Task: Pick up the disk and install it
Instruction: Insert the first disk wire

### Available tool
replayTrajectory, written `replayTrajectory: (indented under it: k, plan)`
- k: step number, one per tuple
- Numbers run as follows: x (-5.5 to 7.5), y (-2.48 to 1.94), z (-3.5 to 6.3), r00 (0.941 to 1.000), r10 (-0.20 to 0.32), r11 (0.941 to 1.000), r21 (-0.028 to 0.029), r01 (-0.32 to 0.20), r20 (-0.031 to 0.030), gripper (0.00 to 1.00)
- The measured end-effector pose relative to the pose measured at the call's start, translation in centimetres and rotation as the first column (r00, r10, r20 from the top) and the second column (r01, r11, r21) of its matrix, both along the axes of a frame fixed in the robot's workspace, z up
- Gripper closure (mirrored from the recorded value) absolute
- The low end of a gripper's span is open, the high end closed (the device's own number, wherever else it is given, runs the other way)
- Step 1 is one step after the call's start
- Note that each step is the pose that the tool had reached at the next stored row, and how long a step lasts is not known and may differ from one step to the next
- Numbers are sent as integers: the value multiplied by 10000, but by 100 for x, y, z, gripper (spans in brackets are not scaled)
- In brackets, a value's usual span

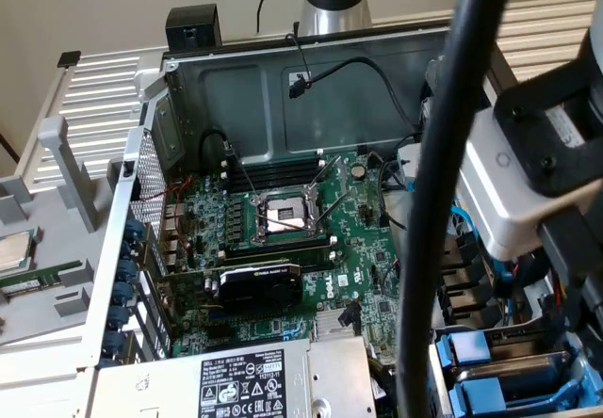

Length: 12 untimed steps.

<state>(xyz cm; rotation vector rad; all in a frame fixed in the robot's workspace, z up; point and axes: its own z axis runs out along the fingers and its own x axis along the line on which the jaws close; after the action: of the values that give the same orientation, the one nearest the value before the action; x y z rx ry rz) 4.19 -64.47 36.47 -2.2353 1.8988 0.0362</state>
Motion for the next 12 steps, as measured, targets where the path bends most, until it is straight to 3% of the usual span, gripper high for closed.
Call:
replayTrajectory:
  k: [5, 12]
  plan:
    - [12, -11, -52, 9999, 171, 9998, 110, -171, -19, 57]
    - [74, -21, -139, 9993, 377, 9991, 208, -376, -23, 57]
